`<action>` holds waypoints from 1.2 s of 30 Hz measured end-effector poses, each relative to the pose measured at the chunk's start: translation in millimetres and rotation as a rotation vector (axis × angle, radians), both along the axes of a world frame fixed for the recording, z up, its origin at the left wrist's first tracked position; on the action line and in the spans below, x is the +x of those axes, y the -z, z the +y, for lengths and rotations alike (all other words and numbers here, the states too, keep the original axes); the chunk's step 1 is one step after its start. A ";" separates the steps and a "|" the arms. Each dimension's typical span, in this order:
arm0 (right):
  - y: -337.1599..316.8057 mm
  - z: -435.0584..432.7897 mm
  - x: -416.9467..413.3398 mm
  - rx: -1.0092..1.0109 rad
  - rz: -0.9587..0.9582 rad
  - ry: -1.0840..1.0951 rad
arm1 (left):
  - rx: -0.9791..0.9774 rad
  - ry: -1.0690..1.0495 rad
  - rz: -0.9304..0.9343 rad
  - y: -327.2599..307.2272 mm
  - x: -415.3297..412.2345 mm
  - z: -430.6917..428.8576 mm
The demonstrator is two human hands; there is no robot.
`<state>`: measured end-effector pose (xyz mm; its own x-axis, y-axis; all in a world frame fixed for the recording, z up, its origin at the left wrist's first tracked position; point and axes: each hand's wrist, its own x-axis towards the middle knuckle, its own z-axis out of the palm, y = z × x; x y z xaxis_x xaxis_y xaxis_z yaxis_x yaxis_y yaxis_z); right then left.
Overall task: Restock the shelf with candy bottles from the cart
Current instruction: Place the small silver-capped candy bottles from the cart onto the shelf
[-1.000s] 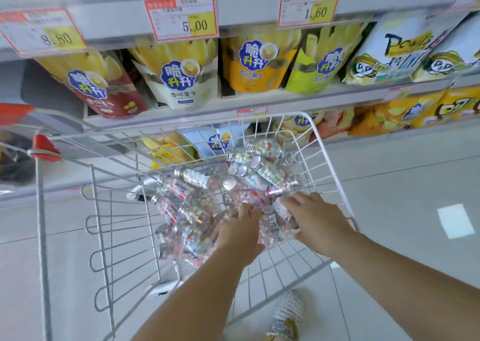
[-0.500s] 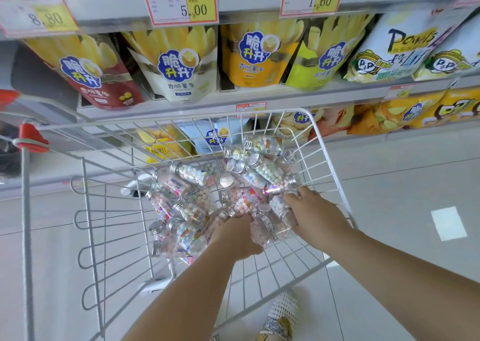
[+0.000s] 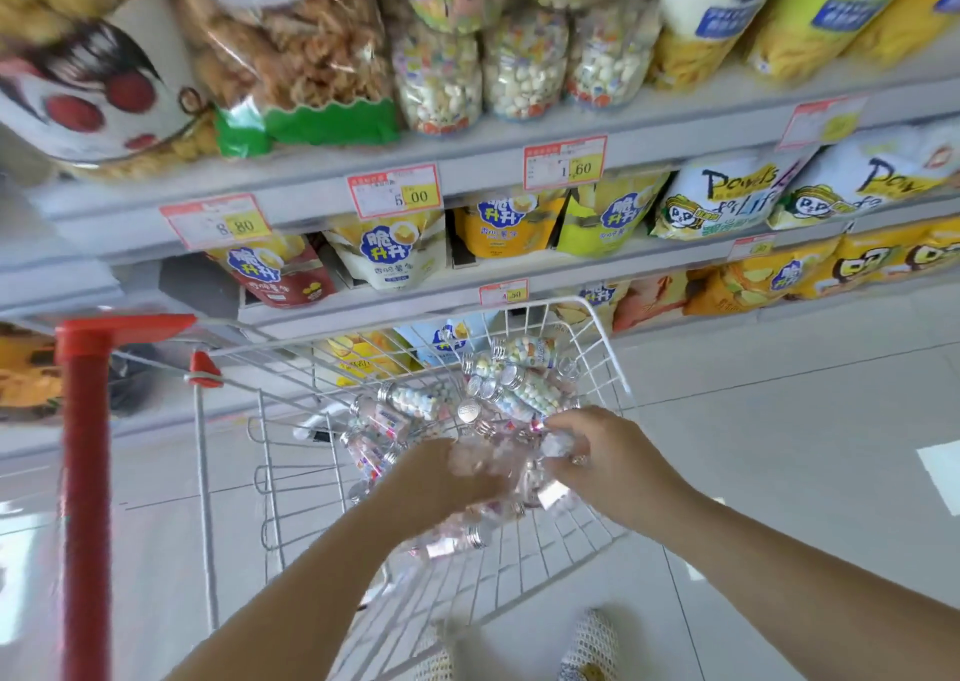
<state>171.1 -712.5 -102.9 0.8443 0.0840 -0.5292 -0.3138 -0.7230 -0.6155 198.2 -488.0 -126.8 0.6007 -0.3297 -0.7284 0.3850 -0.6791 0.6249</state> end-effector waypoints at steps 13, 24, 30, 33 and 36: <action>-284.3 -14.5 45.7 0.863 0.052 0.302 | -0.505 -0.307 -0.222 -307.5 41.3 -54.0; -409.1 1.9 113.1 0.849 -0.406 0.371 | -0.417 -0.214 -0.667 -447.0 115.9 -43.8; -423.0 33.3 188.6 0.485 -0.688 0.492 | -0.346 -0.200 -0.923 -467.7 207.4 -41.2; -414.1 40.6 226.8 0.240 -0.793 0.464 | -0.329 -0.190 -0.934 -465.5 249.5 -41.2; -399.8 42.3 257.8 -0.012 -0.822 0.428 | -0.327 -0.138 -0.916 -450.6 286.6 -40.0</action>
